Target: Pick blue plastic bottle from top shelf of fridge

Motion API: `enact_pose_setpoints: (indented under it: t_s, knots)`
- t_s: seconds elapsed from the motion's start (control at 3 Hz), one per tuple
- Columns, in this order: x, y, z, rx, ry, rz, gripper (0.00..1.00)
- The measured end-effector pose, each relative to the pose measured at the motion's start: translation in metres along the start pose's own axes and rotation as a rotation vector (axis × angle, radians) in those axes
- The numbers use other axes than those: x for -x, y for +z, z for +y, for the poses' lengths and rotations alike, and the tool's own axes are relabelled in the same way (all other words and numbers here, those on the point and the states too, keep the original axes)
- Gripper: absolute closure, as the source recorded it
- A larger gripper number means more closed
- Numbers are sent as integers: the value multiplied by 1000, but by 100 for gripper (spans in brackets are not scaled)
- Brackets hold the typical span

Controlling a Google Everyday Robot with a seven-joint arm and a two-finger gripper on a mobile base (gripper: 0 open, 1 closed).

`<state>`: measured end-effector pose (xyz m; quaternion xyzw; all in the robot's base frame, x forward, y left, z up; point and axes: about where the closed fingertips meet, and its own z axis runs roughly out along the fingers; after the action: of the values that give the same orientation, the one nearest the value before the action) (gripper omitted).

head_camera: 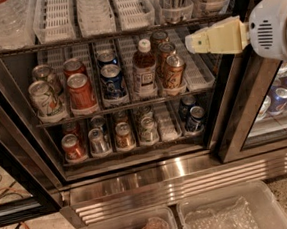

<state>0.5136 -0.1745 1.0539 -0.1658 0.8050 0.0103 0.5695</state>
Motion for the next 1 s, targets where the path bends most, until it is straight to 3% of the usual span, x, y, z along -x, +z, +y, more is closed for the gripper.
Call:
enact_pose_setpoints:
  t_s: [0.33, 0.67, 1.0]
  knots:
    - [2, -3, -2, -18, 30, -14, 0]
    - [4, -2, -8, -73, 58, -68, 0]
    - [10, -13, -27, -151, 77, -161, 0]
